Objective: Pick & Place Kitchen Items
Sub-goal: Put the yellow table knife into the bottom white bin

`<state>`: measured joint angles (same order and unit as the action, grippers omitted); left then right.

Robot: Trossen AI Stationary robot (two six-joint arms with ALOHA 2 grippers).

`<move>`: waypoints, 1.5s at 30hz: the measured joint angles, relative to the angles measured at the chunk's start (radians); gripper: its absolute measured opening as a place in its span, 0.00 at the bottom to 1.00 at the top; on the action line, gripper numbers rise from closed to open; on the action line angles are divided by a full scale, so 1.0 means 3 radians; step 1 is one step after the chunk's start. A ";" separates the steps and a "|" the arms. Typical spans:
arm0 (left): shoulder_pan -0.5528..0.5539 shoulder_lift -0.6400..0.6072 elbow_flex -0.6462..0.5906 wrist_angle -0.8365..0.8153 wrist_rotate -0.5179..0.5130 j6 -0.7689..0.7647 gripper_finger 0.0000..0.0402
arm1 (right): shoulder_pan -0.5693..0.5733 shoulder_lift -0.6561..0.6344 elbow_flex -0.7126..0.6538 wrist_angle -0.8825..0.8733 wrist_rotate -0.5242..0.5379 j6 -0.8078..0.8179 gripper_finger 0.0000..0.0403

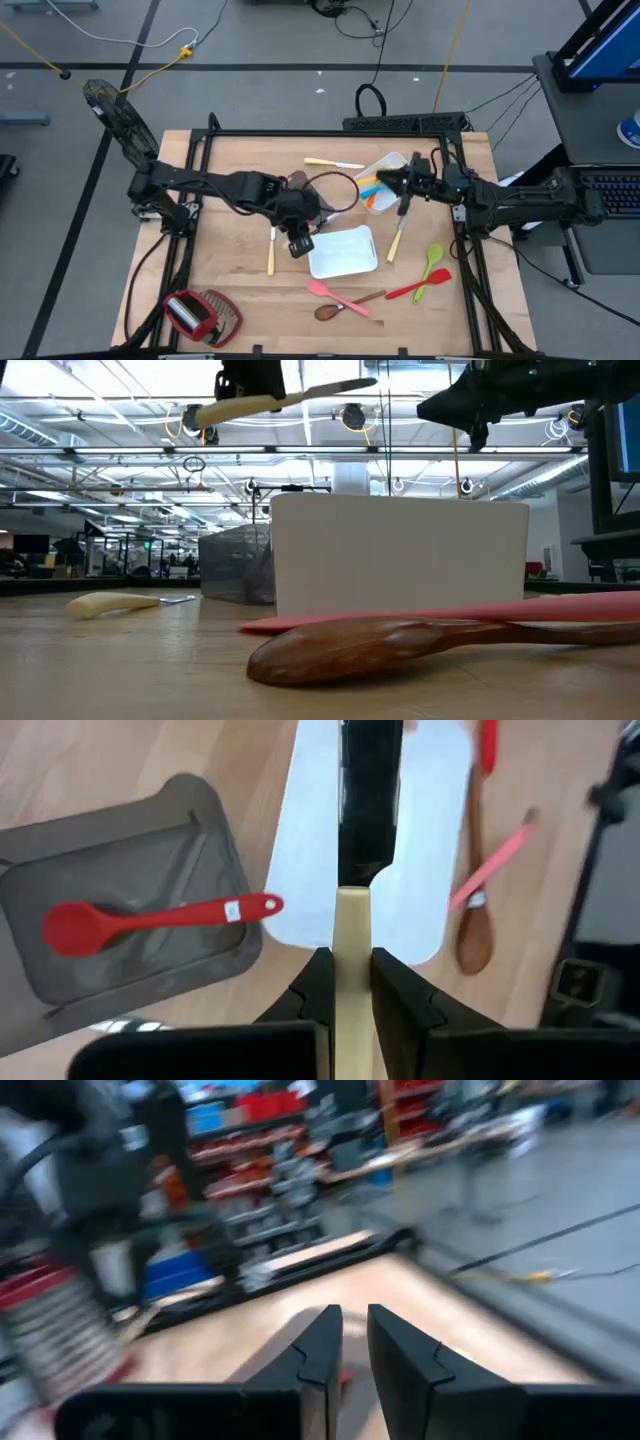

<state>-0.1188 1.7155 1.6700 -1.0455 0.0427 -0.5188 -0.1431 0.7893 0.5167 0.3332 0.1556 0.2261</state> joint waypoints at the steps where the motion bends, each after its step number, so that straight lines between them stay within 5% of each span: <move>1: -0.0002 0.0052 0.0028 -0.0037 -0.0007 0.0025 0.09 | -0.0019 -0.0028 0.0000 0.0001 0.0067 -0.0060 0.12; 15: -0.0150 0.0653 0.0081 -0.0201 -0.0146 0.0662 0.09 | -0.0176 -0.0658 0.0000 0.0025 0.0083 -0.0483 0.12; 28: -0.0189 0.0656 0.0081 -0.0265 0.0285 0.0289 0.05 | -0.0176 -0.0879 0.0000 0.0008 0.0078 -0.0483 0.12; 45: -0.0053 0.0701 0.0081 0.0642 0.0789 -0.0153 0.08 | -0.0173 -0.0868 0.0000 -0.0169 -0.0098 -0.0411 0.12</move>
<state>-0.1346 1.9257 1.6943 -0.8528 0.2792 -0.5648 -0.1951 0.5289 0.5167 0.2826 0.1261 0.1029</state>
